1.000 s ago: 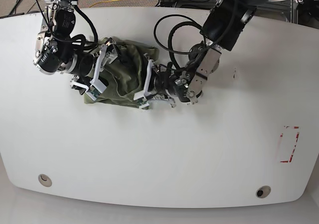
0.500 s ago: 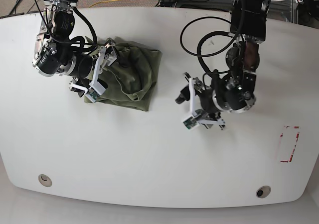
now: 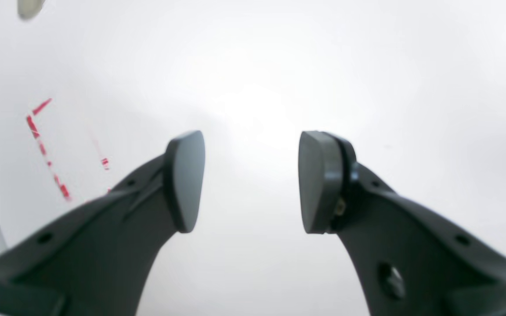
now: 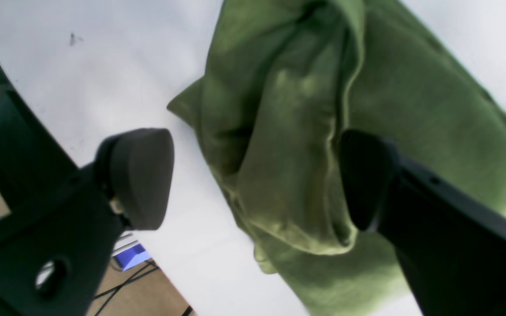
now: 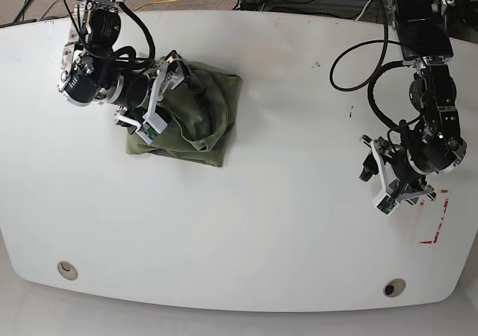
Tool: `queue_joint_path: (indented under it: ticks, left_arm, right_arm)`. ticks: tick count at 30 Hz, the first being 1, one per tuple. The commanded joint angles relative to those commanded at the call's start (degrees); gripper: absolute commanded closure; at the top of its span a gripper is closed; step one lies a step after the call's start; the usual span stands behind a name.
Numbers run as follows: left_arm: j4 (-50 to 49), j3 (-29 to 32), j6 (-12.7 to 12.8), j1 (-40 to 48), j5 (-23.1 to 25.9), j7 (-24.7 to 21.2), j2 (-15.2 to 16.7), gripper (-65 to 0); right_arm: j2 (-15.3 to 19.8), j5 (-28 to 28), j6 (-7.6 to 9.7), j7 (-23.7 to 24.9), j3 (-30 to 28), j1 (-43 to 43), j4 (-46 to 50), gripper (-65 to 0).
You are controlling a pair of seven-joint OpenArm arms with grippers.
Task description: Layout the t-shirt on the table in an organized manner, then fold the t-shirt properly
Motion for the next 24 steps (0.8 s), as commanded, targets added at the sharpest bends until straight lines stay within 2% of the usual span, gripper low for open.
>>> queue_joint_path:
  ticks: [11, 14, 18, 20, 24]
  left_arm:
    - [0.0, -0.1, 0.0, 1.5, 0.1, 0.0, -1.0, -31.9]
    - [0.0, -0.1, 0.0, 1.5, 0.1, 0.0, -1.0, -31.9]
    - [0.0, -0.1, 0.0, 1.5, 0.1, 0.0, -1.0, -31.9]
    - [0.0, -0.1, 0.0, 1.5, 0.1, 0.0, -1.0, -31.9]
    - [0.0, -0.1, 0.0, 1.5, 0.1, 0.0, -1.0, -31.9]
  right_arm:
    - [-0.2, 0.1, 0.00, 0.0, 0.0, -1.1, -1.4, -56.6]
    - [-0.4, 0.2, 0.00, 0.0, -0.1, -1.1, -1.4, -50.4]
    - [-1.2, 2.5, 0.00, 0.0, -1.7, -0.5, -1.5, -33.0]
    - [-1.5, 4.1, 0.00, 0.0, -2.2, 0.4, -1.5, -27.1]
    - [-2.0, 6.9, 0.00, 0.0, -4.3, 1.4, -2.5, -30.6]
